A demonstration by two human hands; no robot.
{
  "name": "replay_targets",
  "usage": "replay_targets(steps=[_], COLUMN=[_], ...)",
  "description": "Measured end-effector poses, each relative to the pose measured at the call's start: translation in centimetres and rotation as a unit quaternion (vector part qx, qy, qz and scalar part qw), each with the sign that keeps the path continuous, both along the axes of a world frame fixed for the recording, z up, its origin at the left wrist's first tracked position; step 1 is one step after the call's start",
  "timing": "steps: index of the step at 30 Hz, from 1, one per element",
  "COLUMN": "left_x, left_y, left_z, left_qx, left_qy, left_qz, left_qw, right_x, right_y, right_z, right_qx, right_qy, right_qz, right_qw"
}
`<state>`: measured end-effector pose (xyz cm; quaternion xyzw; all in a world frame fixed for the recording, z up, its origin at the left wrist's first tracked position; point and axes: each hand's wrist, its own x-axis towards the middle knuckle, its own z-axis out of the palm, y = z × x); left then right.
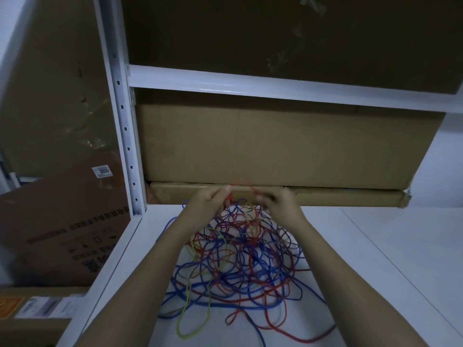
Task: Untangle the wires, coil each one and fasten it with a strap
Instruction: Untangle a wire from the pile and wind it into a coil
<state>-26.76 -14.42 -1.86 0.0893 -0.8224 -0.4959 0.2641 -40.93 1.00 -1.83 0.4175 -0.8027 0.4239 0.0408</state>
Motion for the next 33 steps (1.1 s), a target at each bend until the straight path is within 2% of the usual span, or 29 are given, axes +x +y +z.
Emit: replay_targets(steps=[3,4,7,8,11,12,13,15,17,21,25,28,30,33], left_x=[-0.3,-0.4,-0.4,-0.3,0.2,0.4,0.5,0.8,1.1,1.9,2.3,2.5,2.5,2.6], left_y=[0.0,0.0,0.0,0.0,-0.1,-0.1,-0.1,-0.1,-0.1,-0.3,-0.5,-0.6,-0.5,-0.1], left_z=[1.1,1.6,2.9,3.1,3.9,4.2,4.5,5.0,5.0,4.5,4.4,4.3,4.3,4.4], left_qx=[0.009,0.003,-0.003,-0.004,0.004,0.011,0.015,0.013,-0.004,-0.066,-0.112,-0.15,-0.171,-0.207], left_qy=[0.056,0.068,0.101,0.109,0.136,0.146,0.155,0.165,0.159,0.154,0.143,0.133,0.13,0.128], left_qz=[0.034,0.045,0.085,0.09,0.091,0.094,0.1,0.12,0.14,0.188,0.223,0.232,0.234,0.243], left_qw=[0.998,0.997,0.991,0.99,0.987,0.985,0.983,0.979,0.977,0.968,0.958,0.952,0.948,0.939], right_x=[0.7,1.0,1.6,1.8,2.3,2.6,2.7,3.0,3.2,4.4,6.5,7.1,7.2,7.2], right_y=[-0.9,-1.1,-1.9,-2.0,-2.6,-2.8,-3.1,-4.0,-3.9,-3.2,-2.6,-1.8,-1.3,-0.8], right_z=[5.9,7.1,8.7,9.2,10.8,10.7,10.3,8.7,7.3,6.2,4.6,4.1,4.0,4.1], right_qx=[-0.21,-0.211,0.01,0.016,-0.156,-0.183,-0.173,-0.06,0.024,-0.037,-0.001,0.002,0.001,-0.023], right_qy=[0.102,0.136,0.116,0.106,0.179,0.192,0.172,0.011,-0.112,-0.215,-0.073,0.041,0.077,0.063], right_qz=[-0.054,-0.052,-0.014,-0.011,-0.045,-0.048,-0.037,0.041,0.119,0.156,0.134,0.112,0.118,0.138], right_qw=[0.971,0.967,0.993,0.994,0.97,0.963,0.969,0.997,0.986,0.963,0.988,0.993,0.99,0.988])
